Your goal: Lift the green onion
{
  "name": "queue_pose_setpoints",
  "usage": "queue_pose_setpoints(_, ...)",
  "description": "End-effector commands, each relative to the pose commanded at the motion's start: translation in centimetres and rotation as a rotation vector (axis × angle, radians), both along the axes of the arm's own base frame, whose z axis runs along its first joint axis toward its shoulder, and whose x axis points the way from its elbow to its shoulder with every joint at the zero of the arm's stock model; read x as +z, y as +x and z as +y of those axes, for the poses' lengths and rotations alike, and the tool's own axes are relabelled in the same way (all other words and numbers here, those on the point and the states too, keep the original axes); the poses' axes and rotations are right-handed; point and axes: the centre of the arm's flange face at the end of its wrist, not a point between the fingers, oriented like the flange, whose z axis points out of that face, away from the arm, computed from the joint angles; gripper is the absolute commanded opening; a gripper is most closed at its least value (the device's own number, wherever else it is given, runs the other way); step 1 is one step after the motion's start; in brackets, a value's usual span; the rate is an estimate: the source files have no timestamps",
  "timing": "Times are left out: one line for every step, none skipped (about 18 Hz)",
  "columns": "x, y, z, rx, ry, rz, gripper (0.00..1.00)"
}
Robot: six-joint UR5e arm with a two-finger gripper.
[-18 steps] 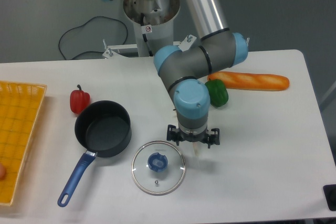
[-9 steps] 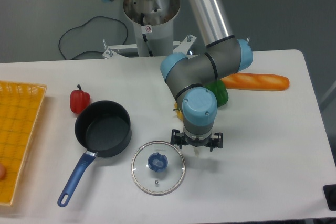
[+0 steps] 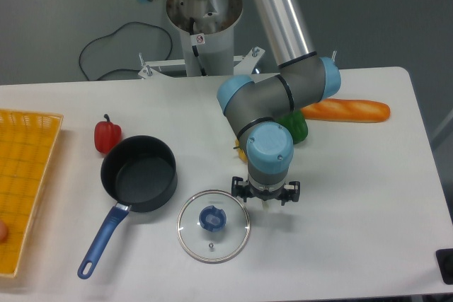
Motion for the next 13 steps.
queue_pose_setpoints(-0.13,0.07,-0.06,0.0,-0.002,-0.002,0.66)
queue_pose_setpoints(-0.15,0.09,-0.07,0.0,-0.003,-0.004,0.66)
queue_pose_setpoints(-0.2,0.11,-0.09,0.0,-0.003,-0.004,0.66)
queue_pose_setpoints(-0.27,0.15,-0.12,0.0,-0.004,-0.005,0.66)
queue_pose_setpoints(-0.27,0.15,-0.12,0.0,-0.004,-0.005,0.66)
queue_pose_setpoints(-0.27,0.15,-0.12,0.0,-0.004,-0.005,0.66)
queue_pose_setpoints(-0.27,0.15,-0.12,0.0,-0.004,-0.005,0.66)
queue_pose_setpoints(-0.37,0.22,-0.05,-0.002,-0.005,-0.006,0.66)
queue_pose_setpoints(-0.53,0.25,-0.07,-0.002,-0.007,-0.008,0.66)
queue_pose_setpoints(-0.57,0.2,-0.05,0.0,-0.008,-0.007,0.59)
queue_pose_setpoints(-0.67,0.18,-0.05,0.003,-0.01,-0.007,0.5)
queue_pose_setpoints(-0.67,0.25,0.0,0.001,-0.011,-0.007,0.43)
queue_pose_setpoints(-0.67,0.24,-0.01,0.001,-0.012,-0.006,0.4)
